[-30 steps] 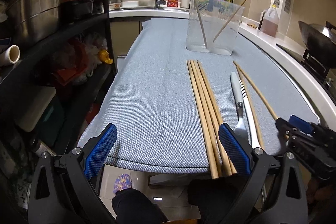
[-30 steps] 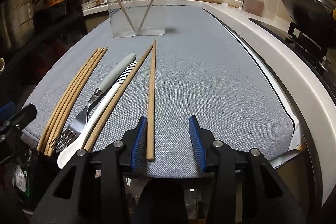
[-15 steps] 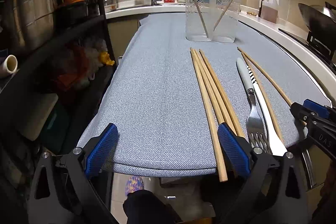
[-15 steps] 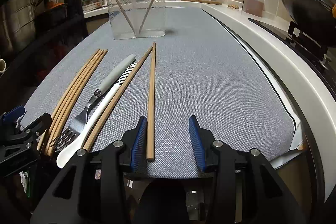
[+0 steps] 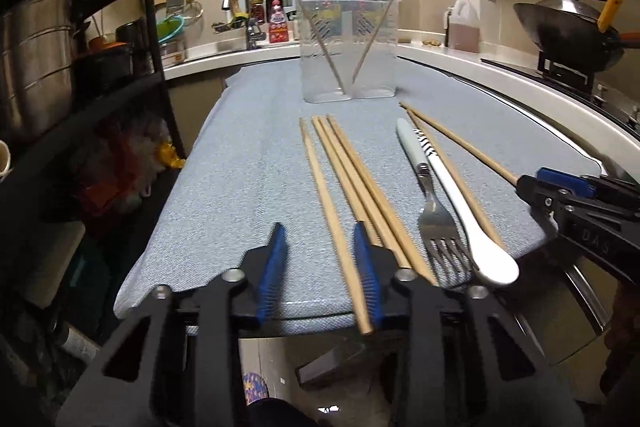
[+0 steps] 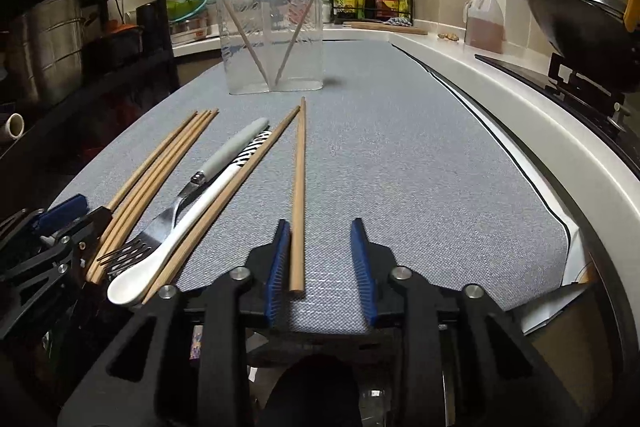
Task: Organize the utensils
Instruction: 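Close the right tool on a single chopstick while the left tool grasps another chopstick, then carry both chopsticks upright over the clear container and open both tools to drop them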
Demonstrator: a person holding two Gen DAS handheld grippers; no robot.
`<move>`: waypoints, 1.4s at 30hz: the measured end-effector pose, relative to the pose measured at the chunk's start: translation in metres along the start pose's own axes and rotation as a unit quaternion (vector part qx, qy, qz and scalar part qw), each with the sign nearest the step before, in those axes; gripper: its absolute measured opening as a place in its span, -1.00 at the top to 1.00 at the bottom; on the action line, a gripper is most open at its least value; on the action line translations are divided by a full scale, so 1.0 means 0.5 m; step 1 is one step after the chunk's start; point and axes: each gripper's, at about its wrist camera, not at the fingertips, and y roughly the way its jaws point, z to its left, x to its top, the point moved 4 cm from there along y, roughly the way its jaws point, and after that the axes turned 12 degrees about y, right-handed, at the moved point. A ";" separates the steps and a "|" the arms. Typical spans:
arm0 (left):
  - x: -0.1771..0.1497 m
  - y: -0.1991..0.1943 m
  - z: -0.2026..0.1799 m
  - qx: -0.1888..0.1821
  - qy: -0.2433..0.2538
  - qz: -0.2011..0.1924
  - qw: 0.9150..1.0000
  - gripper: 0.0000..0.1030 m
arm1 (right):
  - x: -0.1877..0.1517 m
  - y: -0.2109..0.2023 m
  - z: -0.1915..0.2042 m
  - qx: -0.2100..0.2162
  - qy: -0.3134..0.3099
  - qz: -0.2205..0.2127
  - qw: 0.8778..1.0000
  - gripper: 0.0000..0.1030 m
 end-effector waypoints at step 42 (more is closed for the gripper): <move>0.260 -0.110 0.148 -0.024 -0.049 -0.063 0.996 0.87 | 0.275 -0.118 0.051 0.042 -0.015 -0.113 0.993 0.87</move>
